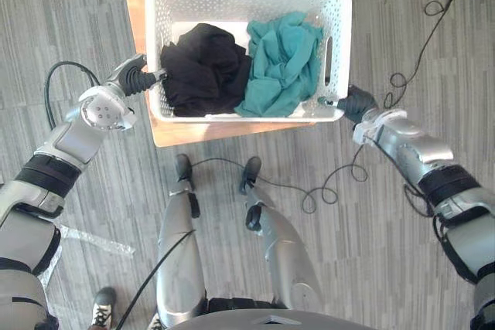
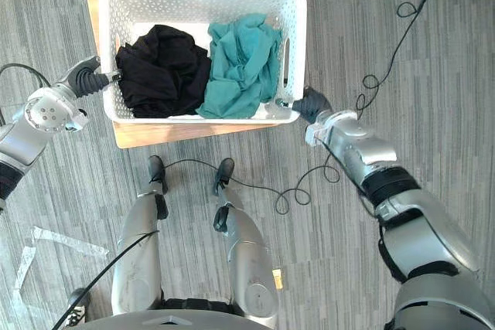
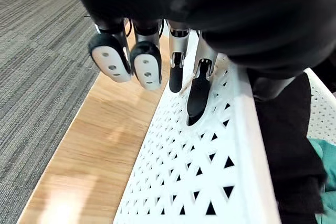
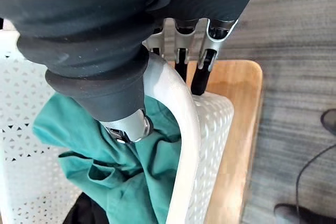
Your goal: Pick up the laundry basket with both hands and put the clothes into the washing machine.
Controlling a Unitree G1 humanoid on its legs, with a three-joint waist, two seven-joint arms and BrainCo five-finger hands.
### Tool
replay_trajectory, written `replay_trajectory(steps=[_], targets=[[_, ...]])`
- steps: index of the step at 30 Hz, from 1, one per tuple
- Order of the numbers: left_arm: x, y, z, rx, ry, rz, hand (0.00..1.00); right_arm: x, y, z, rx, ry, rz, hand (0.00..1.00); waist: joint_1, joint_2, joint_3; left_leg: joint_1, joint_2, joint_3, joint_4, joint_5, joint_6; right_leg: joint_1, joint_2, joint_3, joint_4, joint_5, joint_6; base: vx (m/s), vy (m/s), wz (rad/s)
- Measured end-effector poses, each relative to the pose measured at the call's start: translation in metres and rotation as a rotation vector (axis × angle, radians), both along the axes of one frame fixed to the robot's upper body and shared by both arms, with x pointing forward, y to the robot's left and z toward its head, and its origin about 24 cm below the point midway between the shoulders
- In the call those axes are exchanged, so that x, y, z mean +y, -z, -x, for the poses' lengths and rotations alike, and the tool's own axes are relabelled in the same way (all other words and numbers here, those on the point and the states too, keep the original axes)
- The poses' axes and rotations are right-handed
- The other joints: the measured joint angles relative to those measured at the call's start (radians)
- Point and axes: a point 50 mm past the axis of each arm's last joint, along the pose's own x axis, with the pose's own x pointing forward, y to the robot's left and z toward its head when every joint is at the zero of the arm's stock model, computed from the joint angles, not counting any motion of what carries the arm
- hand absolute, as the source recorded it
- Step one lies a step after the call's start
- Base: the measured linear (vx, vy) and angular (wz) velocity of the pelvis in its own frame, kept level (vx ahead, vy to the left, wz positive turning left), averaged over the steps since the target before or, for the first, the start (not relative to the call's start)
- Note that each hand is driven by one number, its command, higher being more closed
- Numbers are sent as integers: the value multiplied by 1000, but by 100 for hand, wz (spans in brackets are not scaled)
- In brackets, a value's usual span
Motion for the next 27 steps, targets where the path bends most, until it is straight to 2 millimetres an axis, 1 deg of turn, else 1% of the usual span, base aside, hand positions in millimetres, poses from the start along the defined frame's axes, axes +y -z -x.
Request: replay_trajectory(steps=[1,3,4,5,7,9,11,12,13,15,16,17,18,20,21,23,24,25,26,27], targets=[[0,3,0,1,-3,16,100,1,4,2,7,0,-9,100,2,0,0,10,0,3,-2,0,0,6,0,2,3,-1,0,58,0,-2],[1,14,3,4,-30,110,100,5,17,10,31,-12,-45,100,1,0,0,61,-8,9,-16,1,-1,38,-8,7,21,-21,-2,52,-4,3],[2,16,4,7,-35,137,100,6,20,13,34,-16,-57,100,0,0,0,73,-10,10,-19,0,-1,45,-11,9,29,-27,-4,37,-8,5],[4,24,8,10,-51,196,100,9,26,19,36,-21,-84,100,-1,0,0,100,-16,15,-32,0,-1,59,-17,13,48,-42,-5,33,-6,1],[4,33,16,13,-55,264,100,9,28,26,28,-16,-120,100,0,0,0,125,-20,23,-33,-3,-2,68,-23,20,66,-53,-5,32,-1,-3],[3,48,30,21,-59,367,100,4,28,34,-10,14,-200,100,-2,1,0,166,-32,32,-46,-1,-1,88,-35,27,89,-67,-2,36,1,-1],[0,59,39,33,-59,433,100,0,30,41,-29,41,-246,100,-5,1,-1,202,-42,33,-57,0,0,115,-41,28,97,-76,-1,42,-5,8],[-6,70,52,36,-58,500,100,-5,34,49,-57,74,-294,100,-9,2,-2,244,-56,32,-71,1,1,144,-50,32,111,-92,4,36,2,10],[-7,72,54,37,-56,510,100,-6,35,51,-63,81,-302,100,-10,2,-4,249,-59,31,-73,0,2,147,-51,33,114,-95,3,26,9,11],[-14,86,69,62,-53,568,100,-10,42,63,-100,128,-349,100,-19,2,-43,269,-72,31,-89,-5,8,156,-58,41,119,-110,4,11,3,2],[-14,90,73,68,-57,583,100,-10,44,67,-106,137,-362,100,-23,3,-53,275,-75,30,-91,-7,10,160,-59,43,118,-112,6,49,17,-2],[-15,98,81,82,-70,615,100,-9,49,74,-114,152,-377,100,-35,3,-66,296,-80,30,-97,-9,9,178,-62,46,117,-117,12,49,19,-3],[-17,103,85,95,-74,632,100,-10,53,79,-110,164,-391,100,-38,6,-76,308,-82,30,-100,-10,7,187,-62,49,116,-118,12,66,21,-3],[-24,122,101,154,-78,651,100,-15,73,100,-77,217,-404,100,-53,14,-127,345,-87,34,-98,-26,7,225,-61,56,109,-124,16,81,25,-5],[-25,127,104,171,-79,652,100,-16,77,105,-70,225,-401,100,-57,17,-138,358,-87,35,-98,-30,7,239,-61,57,106,-125,17,93,38,-6],[-30,140,115,216,-85,660,100,-19,91,125,-44,270,-421,100,-70,25,-180,395,-87,41,-97,-49,5,282,-57,64,86,-127,20,97,45,-11],[-32,143,122,225,-87,657,100,-19,97,135,-36,290,-428,100,-75,28,-202,412,-83,52,-91,-62,4,297,-52,76,78,-128,21,83,35,-22],[-32,144,124,228,-89,661,100,-19,99,139,-35,300,-434,100,-75,30,-208,421,-78,59,-80,-72,4,306,-48,84,75,-128,21,62,37,-42],[-32,146,129,226,-100,664,100,-18,103,144,-31,307,-454,100,-80,38,-222,427,-66,68,-39,-103,1,312,-37,108,72,-129,23,25,58,-68],[-32,147,133,220,-115,685,100,-16,105,147,-30,309,-459,100,-79,51,-232,424,-59,40,25,-143,5,314,-25,143,79,-130,23,4,88,-99]])
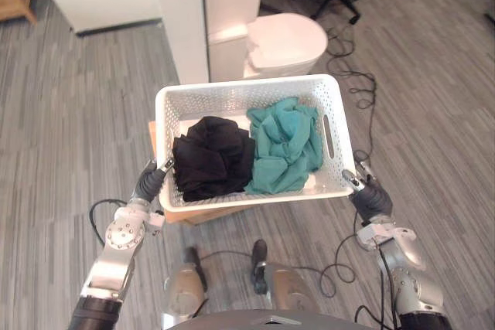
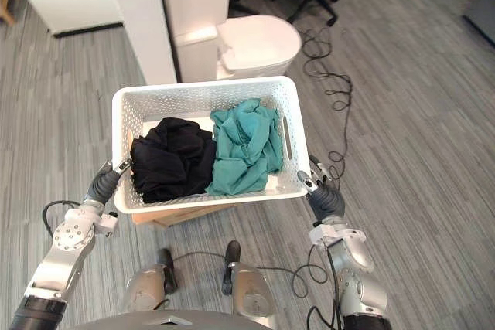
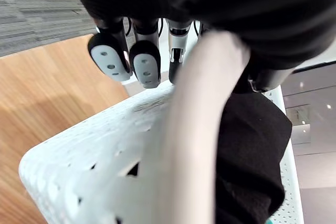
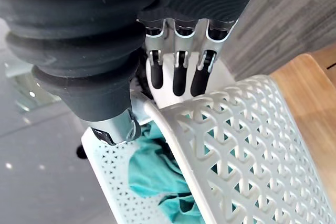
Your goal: Pick up the laundry basket with both hands and put the clothes into the washing machine.
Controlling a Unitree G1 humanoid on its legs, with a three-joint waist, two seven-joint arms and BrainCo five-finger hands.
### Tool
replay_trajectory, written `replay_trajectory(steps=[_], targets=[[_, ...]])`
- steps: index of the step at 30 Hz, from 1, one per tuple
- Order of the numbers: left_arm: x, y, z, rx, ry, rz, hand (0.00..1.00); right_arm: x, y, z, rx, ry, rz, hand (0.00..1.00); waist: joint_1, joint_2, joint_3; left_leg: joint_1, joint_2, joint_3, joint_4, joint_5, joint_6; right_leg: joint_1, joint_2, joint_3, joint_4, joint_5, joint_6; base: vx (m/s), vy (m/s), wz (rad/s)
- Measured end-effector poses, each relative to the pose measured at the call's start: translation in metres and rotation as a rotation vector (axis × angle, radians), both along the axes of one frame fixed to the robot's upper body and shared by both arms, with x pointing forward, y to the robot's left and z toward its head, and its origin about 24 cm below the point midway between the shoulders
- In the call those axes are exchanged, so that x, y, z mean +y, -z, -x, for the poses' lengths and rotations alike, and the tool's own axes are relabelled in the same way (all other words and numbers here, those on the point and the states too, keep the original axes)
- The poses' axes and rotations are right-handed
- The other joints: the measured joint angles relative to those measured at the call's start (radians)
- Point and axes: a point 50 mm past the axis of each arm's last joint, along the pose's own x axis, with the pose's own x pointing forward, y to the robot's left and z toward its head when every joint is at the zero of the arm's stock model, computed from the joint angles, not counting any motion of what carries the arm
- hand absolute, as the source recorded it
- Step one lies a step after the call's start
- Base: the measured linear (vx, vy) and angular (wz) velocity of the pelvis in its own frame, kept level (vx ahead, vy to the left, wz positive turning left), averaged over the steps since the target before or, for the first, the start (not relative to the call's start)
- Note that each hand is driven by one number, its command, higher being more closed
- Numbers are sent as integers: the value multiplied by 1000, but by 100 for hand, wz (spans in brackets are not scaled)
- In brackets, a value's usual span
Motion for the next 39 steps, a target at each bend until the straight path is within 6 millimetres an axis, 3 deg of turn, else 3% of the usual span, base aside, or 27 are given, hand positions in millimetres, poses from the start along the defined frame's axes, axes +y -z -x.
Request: replay_trajectory(steps=[2,4,6,9,10,11,12,13,14,16,18,19,20,21,22,23,25,26,27,28,29,31,33,34,37,39], targets=[[2,3,7,5,-45,32,100,4,2,4,7,-4,7,100,10,26,-15,-1,-25,-229,78,-69,0,-4,35,82,8,3,-5,-17,105,-130],[-2,7,15,17,-58,63,100,2,6,10,18,8,-3,100,-2,65,-40,35,-47,-345,89,-154,-43,-8,69,166,9,9,15,-41,206,-128],[-6,11,18,28,-65,88,100,6,12,22,36,37,-25,100,-21,62,-61,57,-71,-294,92,-178,-21,-20,70,245,6,21,36,-63,217,-118],[-1,6,32,9,-105,103,100,16,14,30,46,45,-14,100,-16,62,-76,62,-74,-126,146,-222,15,-71,99,417,-19,92,57,-96,223,-178],[0,5,32,6,-109,103,100,19,16,29,52,54,-9,100,-25,62,-76,60,-72,-60,152,-224,32,-79,88,423,-59,118,15,-149,235,-165],[-1,5,31,3,-110,110,100,18,16,29,52,69,-5,100,-31,66,-73,60,-71,-28,146,-215,52,-84,64,360,-65,103,-39,-185,194,-137],[-3,5,31,-2,-118,124,100,19,16,27,52,89,-11,100,-30,70,-71,79,-59,38,104,-193,80,-130,-15,137,4,56,-107,-161,160,-136],[0,6,34,4,-137,131,100,21,16,26,52,96,-7,100,-19,71,-70,133,-59,109,46,-169,85,-153,-101,-89,159,-2,-130,-134,136,-145],[2,8,36,10,-151,132,100,23,16,24,51,90,-1,100,-14,72,-70,165,-59,143,16,-158,84,-141,-138,-168,229,-36,-136,-57,83,-150],[8,8,44,11,-192,134,100,29,8,14,2,71,3,100,-5,75,-83,233,-43,256,-36,-141,78,-53,-229,-319,407,-159,-121,-50,-3,-138],[12,5,44,1,-208,129,100,31,0,2,-41,63,20,100,5,71,-95,236,-24,326,-37,-135,67,9,-287,-338,433,-206,-85,-33,-96,-111],[12,5,44,-1,-208,131,100,32,-2,-2,-51,62,31,100,9,69,-99,232,-18,346,-36,-131,61,24,-305,-337,420,-210,-72,-24,-181,-113],[11,5,44,-2,-206,132,100,33,-3,-7,-62,60,36,100,13,56,-110,216,-7,380,-23,-126,52,61,-323,-331,336,-178,-31,-10,-246,-106],[10,5,43,-5,-204,136,100,35,-3,-11,-63,54,34,100,16,47,-116,193,13,392,-4,-121,31,78,-271,-301,208,-174,105,14,-327,-121],[5,6,43,-2,-207,160,100,35,-2,-12,-58,50,40,100,25,67,-121,184,46,398,-9,-114,16,89,-215,-282,128,-148,107,33,-284,-116],[2,8,44,5,-208,176,100,35,1,-12,-38,60,40,100,28,81,-128,186,78,407,-16,-98,-1,95,-160,-261,65,-110,83,67,-271,-114],[0,12,47,21,-207,187,100,40,4,-12,-22,50,37,100,26,81,-132,219,135,410,-12,-93,-8,117,-68,-196,-21,-75,45,78,-247,-121],[0,12,47,22,-207,190,100,40,4,-12,-23,47,41,100,24,80,-133,225,149,402,3,-92,-7,120,-49,-176,-32,-71,38,72,-222,-124],[-1,11,47,19,-201,191,100,40,2,-13,-31,41,54,100,24,77,-134,217,172,350,64,-80,17,121,-21,-134,-41,-66,28,62,-189,-111],[0,11,46,18,-199,195,100,40,1,-13,-37,31,66,100,22,67,-132,170,169,235,157,-61,73,126,-17,-94,-45,-64,22,54,-167,-102],[-1,11,46,17,-199,202,100,39,1,-13,-38,30,74,100,22,66,-131,149,158,165,198,-61,85,132,-19,-83,-49,-62,20,52,-80,-86],[-8,10,43,10,-179,213,100,33,0,-13,-38,51,91,100,34,66,-131,80,46,-41,243,-140,4,148,-33,-36,-53,-62,21,59,34,-57],[-11,7,40,-1,-169,216,100,31,4,-12,-24,63,85,100,35,70,-134,51,-17,-62,125,-141,9,162,-41,-33,-53,-60,25,34,107,-17],[-11,7,39,-5,-165,216,100,31,7,-10,-11,65,82,100,37,82,-144,55,-33,-52,26,-92,24,165,-27,-32,-53,-62,33,34,145,-9],[-5,7,39,0,-158,188,100,36,14,-5,13,73,50,100,30,40,-155,65,-86,-66,-40,-59,44,157,-67,-38,-56,-62,37,12,107,24],[-6,7,39,3,-154,185,100,36,14,-5,13,75,49,100,32,34,-157,61,-118,-70,-68,-40,60,147,-93,-39,-58,-58,44,-22,146,27]])
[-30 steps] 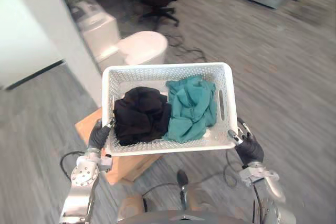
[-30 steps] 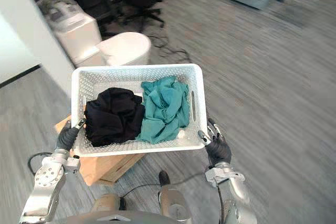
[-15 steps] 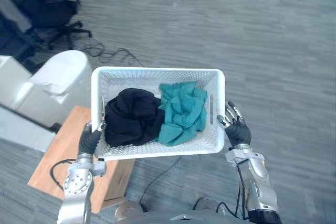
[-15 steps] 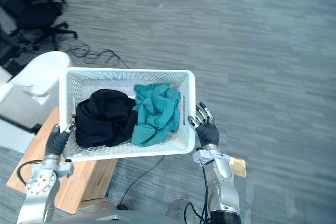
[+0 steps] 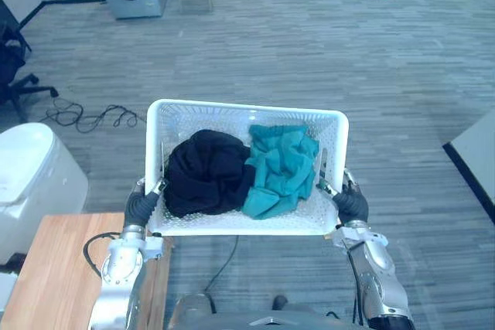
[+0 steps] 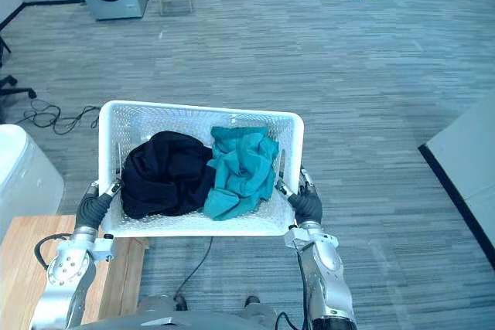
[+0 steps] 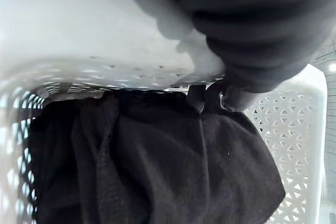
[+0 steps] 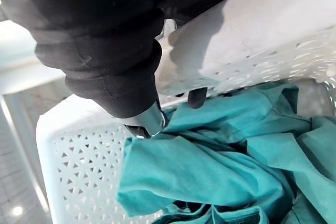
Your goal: Pick up the laundry basket with both hands and put the clothes into the washing machine.
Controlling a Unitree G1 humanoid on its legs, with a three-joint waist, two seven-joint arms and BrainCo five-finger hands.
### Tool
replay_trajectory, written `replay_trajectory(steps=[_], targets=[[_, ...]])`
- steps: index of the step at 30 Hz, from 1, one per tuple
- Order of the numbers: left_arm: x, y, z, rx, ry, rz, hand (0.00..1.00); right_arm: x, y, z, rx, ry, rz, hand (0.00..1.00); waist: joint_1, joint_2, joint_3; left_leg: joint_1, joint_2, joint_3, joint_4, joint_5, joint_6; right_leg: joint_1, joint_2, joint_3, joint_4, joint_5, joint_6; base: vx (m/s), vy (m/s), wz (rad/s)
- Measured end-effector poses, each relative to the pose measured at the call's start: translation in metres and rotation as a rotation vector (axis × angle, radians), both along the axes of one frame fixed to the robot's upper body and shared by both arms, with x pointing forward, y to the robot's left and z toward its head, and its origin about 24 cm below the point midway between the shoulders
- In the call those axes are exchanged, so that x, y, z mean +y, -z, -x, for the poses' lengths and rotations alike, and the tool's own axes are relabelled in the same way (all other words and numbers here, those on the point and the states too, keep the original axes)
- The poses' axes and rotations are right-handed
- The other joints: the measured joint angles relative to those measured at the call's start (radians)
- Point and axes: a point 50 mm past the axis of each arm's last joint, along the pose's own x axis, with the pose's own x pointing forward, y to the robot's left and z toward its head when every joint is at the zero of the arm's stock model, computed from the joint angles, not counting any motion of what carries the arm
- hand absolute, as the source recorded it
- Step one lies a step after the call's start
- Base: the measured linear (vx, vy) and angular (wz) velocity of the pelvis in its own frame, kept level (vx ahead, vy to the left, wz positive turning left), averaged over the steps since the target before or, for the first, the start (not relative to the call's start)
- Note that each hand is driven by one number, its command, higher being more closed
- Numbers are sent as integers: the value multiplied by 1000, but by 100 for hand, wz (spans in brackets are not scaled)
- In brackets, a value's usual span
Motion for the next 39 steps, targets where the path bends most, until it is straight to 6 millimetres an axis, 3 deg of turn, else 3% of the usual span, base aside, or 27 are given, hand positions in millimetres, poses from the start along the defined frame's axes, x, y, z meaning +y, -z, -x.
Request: replay_trajectory(steps=[6,12,14,16,17,18,19,20,21,22,23,25,26,27,28,29,30,31,32,33,34,35,36,37,38,39], targets=[[2,-1,0,2,8,-16,100,1,0,0,1,1,-5,100,3,-3,-1,-3,-51,-22,-43,31,24,0,-36,-4,-22,9,5,-10,78,17],[-4,-7,-8,-30,36,-22,100,-2,-1,0,0,29,0,100,-10,-17,-6,-26,-74,-56,-98,73,23,-18,-47,-37,-44,20,15,-12,-1,17],[-6,-11,-14,-53,46,-24,100,-3,-1,0,3,43,0,100,-18,-17,-6,-49,-67,-79,-63,59,11,-23,-45,-56,-16,-12,9,1,-58,29],[-3,-13,-15,-56,44,-40,100,1,-2,6,2,50,-17,100,-2,-13,4,-65,-16,-75,71,-4,-34,-14,-2,-13,59,-96,-19,44,-109,14],[-1,-13,-15,-58,36,-44,100,3,-4,8,-10,50,-23,100,1,-17,14,-103,4,-70,180,-11,-39,-12,5,1,78,-117,-10,3,-108,-3],[0,-11,-12,-46,20,-42,100,4,-9,10,-27,46,-21,100,15,-12,25,-182,54,-52,417,4,-18,-5,24,14,136,-163,-6,5,-85,-36],[1,-6,-7,-24,4,-29,100,4,-15,11,-50,40,-11,100,40,5,31,-236,93,-50,571,66,-7,16,55,47,148,-185,-10,42,-97,-56],[1,-4,-4,-16,-3,-19,100,3,-17,9,-58,37,-5,100,45,4,31,-261,99,-58,616,109,-14,24,58,64,137,-185,-11,146,-43,-68],[1,-1,-2,-6,-12,-9,100,3,-20,7,-70,36,2,100,52,-11,21,-315,93,-57,652,110,-22,25,51,85,100,-184,-13,213,-8,-45],[-1,-2,-4,-15,-13,5,100,2,-27,0,-96,46,15,100,45,-7,29,-343,65,-56,594,45,-30,27,36,99,69,-175,-29,222,25,-35],[-2,-3,-5,-21,-13,12,100,1,-29,-3,-105,51,19,100,42,-8,34,-350,44,-55,531,24,-35,22,27,114,64,-174,-30,218,66,-21],[-3,-3,-4,-22,-27,35,100,1,-28,-7,-97,54,21,100,57,-4,32,-321,2,-48,176,31,-68,18,0,150,60,-186,-17,207,124,-37],[-2,-1,-3,-16,-38,39,100,3,-27,-8,-91,48,23,100,66,2,30,-312,5,-46,126,30,-67,26,1,158,63,-202,-12,316,198,-53],[1,4,4,8,-59,44,100,6,-23,-6,-71,36,23,100,74,12,20,-279,-2,-36,99,31,-41,68,-4,176,72,-251,5,589,239,-46],[6,8,10,33,-72,29,100,11,-19,-4,-57,22,18,100,74,-17,3,-261,-28,-23,139,48,10,30,-15,217,316,-289,32,528,195,-30],[7,9,11,42,-75,25,100,13,-18,-4,-54,16,13,100,72,-32,4,-260,-40,-15,187,20,30,-18,-28,225,483,-293,47,578,156,-13],[8,11,11,49,-74,22,100,14,-16,-5,-44,15,18,100,69,-54,16,-241,-61,-3,246,-43,39,-88,-67,232,679,-239,104,445,138,5],[9,12,12,64,-68,7,100,13,-7,-5,-8,12,37,100,69,-81,29,-191,-92,10,260,-88,48,-142,-115,222,845,-131,102,697,180,16],[9,14,12,84,-55,-15,100,15,8,-2,62,16,31,100,56,-98,31,-109,-122,5,244,-124,75,-173,-174,187,989,-14,23,609,127,22],[11,15,13,94,-54,-30,100,17,15,-1,96,14,36,100,46,-93,34,-44,-126,-10,224,-152,84,-196,-186,147,1066,-43,-26,768,91,22],[13,14,13,95,-52,-52,100,21,18,1,110,12,28,100,30,-64,40,35,-120,-42,181,-172,82,-228,-167,82,1099,-97,-59,517,50,16],[15,13,12,93,-49,-59,100,22,19,2,113,11,23,100,17,-47,38,69,-112,-57,147,-176,81,-250,-147,58,1083,-126,-61,660,38,41],[15,10,9,79,-41,-66,100,22,18,2,108,10,24,100,-10,-35,23,130,-91,-98,76,-176,79,-303,-92,23,1001,-175,-45,678,-30,63],[13,7,3,58,-30,-66,100,20,15,2,96,10,30,100,-33,-11,25,192,-63,-115,-7,-154,54,-366,-41,3,861,-199,-34,678,-30,65],[12,6,0,51,-24,-65,100,19,14,2,92,8,38,100,-38,-9,19,231,-48,-120,-48,-142,40,-383,-10,-1,738,-192,-30,846,-79,61],[12,5,-6,39,-8,-71,100,18,11,2,84,5,43,100,-50,1,18,270,-35,-138,-80,-121,27,-388,40,5,410,-123,-13,757,-115,52]])
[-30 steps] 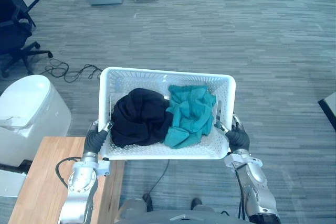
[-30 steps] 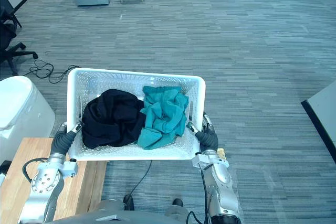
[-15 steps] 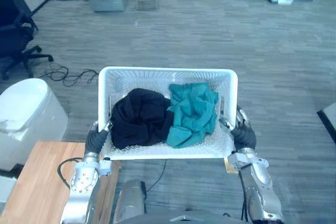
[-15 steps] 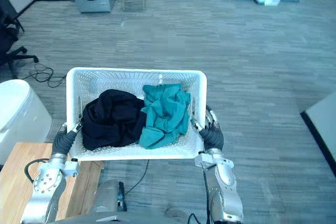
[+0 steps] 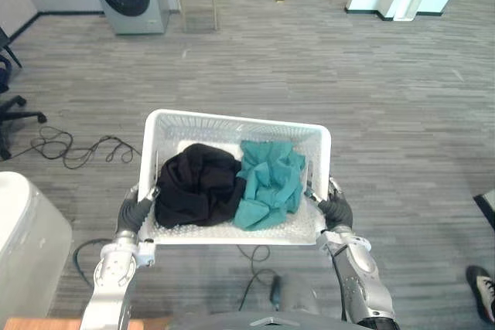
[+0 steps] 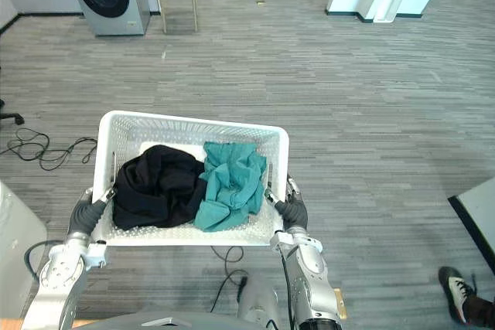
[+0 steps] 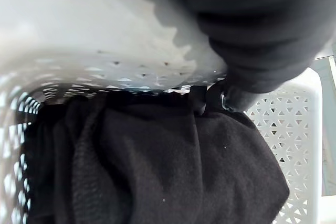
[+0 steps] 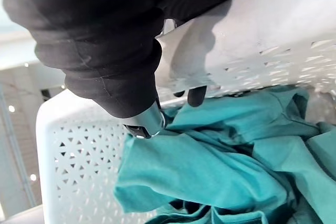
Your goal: Pick up the laundry basket with both hands and put the clothes into the washing machine.
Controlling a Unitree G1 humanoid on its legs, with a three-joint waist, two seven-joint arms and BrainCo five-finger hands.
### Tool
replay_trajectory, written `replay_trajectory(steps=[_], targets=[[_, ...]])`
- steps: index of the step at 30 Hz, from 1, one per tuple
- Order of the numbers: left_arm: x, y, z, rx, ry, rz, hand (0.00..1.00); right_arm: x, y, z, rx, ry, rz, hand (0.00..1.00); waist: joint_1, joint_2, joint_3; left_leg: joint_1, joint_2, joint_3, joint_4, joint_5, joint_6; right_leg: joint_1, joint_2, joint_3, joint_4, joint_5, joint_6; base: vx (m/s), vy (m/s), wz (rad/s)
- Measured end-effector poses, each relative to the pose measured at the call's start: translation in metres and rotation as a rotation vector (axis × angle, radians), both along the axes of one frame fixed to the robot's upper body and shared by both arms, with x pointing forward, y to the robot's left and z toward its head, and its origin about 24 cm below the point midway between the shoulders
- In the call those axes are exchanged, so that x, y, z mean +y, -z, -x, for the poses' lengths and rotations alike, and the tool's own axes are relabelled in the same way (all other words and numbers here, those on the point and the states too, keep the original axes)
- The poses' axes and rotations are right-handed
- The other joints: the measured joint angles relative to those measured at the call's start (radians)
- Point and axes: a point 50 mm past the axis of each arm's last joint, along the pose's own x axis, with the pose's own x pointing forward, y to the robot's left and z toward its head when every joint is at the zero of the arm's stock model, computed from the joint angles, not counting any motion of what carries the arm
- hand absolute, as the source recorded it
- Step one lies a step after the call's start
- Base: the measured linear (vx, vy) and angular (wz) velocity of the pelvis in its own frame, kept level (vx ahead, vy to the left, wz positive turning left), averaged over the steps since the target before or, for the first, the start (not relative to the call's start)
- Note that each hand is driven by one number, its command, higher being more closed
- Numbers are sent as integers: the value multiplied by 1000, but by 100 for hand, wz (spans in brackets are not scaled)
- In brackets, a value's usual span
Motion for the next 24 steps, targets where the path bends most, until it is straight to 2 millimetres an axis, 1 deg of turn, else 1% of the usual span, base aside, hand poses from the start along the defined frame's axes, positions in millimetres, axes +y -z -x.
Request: replay_trajectory(steps=[1,2,3,4,5,6,7,8,9,10,11,12,13,14,15,16,17,18,19,20,21,22,23,24], targets=[[0,0,-5,-7,7,-2,100,0,-1,0,-4,0,2,100,-6,-28,-16,37,1,-19,5,-10,-15,2,20,9,-297,132,-4,924,-160,51],[0,1,-7,-4,7,0,100,0,-1,0,-2,0,2,100,-6,-41,-23,51,0,-30,15,-22,-33,4,28,21,-381,209,-2,817,-227,71],[-1,4,-8,10,17,-4,100,-1,3,5,14,6,0,100,-25,-56,-31,81,-13,-72,82,-52,-45,4,12,38,-393,296,-26,672,-230,76],[-9,12,-10,34,29,20,100,-8,5,7,34,10,30,100,-28,-22,-36,75,19,-98,194,-69,-55,-14,28,27,-269,349,-60,928,-316,76],[-17,19,-10,57,35,38,100,-16,5,6,53,7,64,100,-20,42,-45,-7,82,-106,418,2,-100,-4,67,-12,-175,239,-84,735,-241,30],[-19,19,-10,60,42,34,100,-17,2,5,48,3,77,100,-12,66,-40,-73,111,-106,576,126,-101,19,88,-23,-140,192,-95,852,-245,3],[-19,20,-10,64,40,38,100,-18,0,5,39,5,82,100,6,83,-38,-170,165,-102,797,324,-133,67,120,-25,-120,136,-125,569,-162,-1],[-20,21,-11,64,41,40,100,-18,0,5,42,16,80,100,7,88,-35,-220,200,-86,912,336,-121,102,137,-25,-124,124,-133,690,-203,1],[-19,22,-9,73,41,38,100,-17,0,5,46,30,77,100,20,79,-21,-293,260,-33,1086,292,-32,197,162,-20,-145,88,-163,791,-229,0],[-17,26,-4,91,36,37,100,-15,0,5,46,32,75,100,35,54,-8,-337,274,16,1168,244,37,291,169,16,-182,35,-171,765,-209,-12],[-17,28,-2,101,33,48,100,-16,0,5,43,35,75,100,46,47,-10,-363,268,32,1176,222,53,325,168,27,-202,21,-178,751,-163,-28],[-17,30,2,112,27,64,100,-16,-4,3,26,43,79,100,64,43,-11,-429,239,46,1141,174,50,392,170,52,-251,-12,-178,478,-69,-29],[-18,32,4,118,22,75,100,-16,-8,2,10,51,82,100,71,37,-8,-484,203,43,1066,142,40,429,170,66,-282,-27,-177,706,-33,-29],[-18,33,5,121,19,83,100,-16,-12,-3,-7,52,84,100,77,45,-14,-539,141,33,897,104,13,466,163,82,-309,-45,-180,461,2,-23],[-17,32,5,121,17,85,100,-16,-14,-5,-13,53,85,100,84,46,-14,-555,111,30,789,91,-6,481,155,85,-317,-55,-180,575,45,-25],[-17,33,5,121,16,85,100,-16,-14,-7,-15,55,84,100,91,41,-11,-564,93,29,705,85,-17,489,150,94,-320,-63,-182,629,106,-45],[-17,32,5,119,5,95,100,-15,-14,-16,-15,60,79,100,105,36,-8,-582,36,37,303,125,-68,560,128,117,-350,-98,-178,774,133,-47],[-18,32,6,116,1,100,100,-15,-13,-18,-12,63,77,100,110,41,-11,-577,36,50,194,160,-82,587,125,116,-365,-101,-168,824,165,-73],[-18,30,8,109,-5,106,100,-15,-11,-22,-4,70,73,100,122,41,-12,-563,44,96,45,210,-87,643,110,115,-388,-116,-140,574,139,-55],[-19,30,10,109,-4,107,100,-16,-10,-22,2,79,72,100,123,40,-13,-556,42,120,20,214,-86,673,100,119,-377,-129,-117,755,209,-64],[-19,32,12,118,-6,109,100,-16,-8,-20,9,87,68,100,122,51,-27,-541,37,138,45,288,-39,677,84,145,-251,-171,-61,994,314,-50],[-19,33,13,127,-8,91,100,-14,-2,-18,33,97,52,100,115,6,-54,-526,5,164,121,347,22,563,24,176,84,-168,6,1011,320,-38],[-19,32,12,124,3,77,100,-15,0,-17,41,106,47,100,109,-17,-60,-523,-12,176,165,323,59,508,-11,187,220,-120,67,1028,295,-15],[-21,29,8,118,31,47,100,-18,7,-15,65,133,33,100,101,-63,-60,-499,-50,196,237,229,75,413,-79,194,457,72,136,668,153,4]])
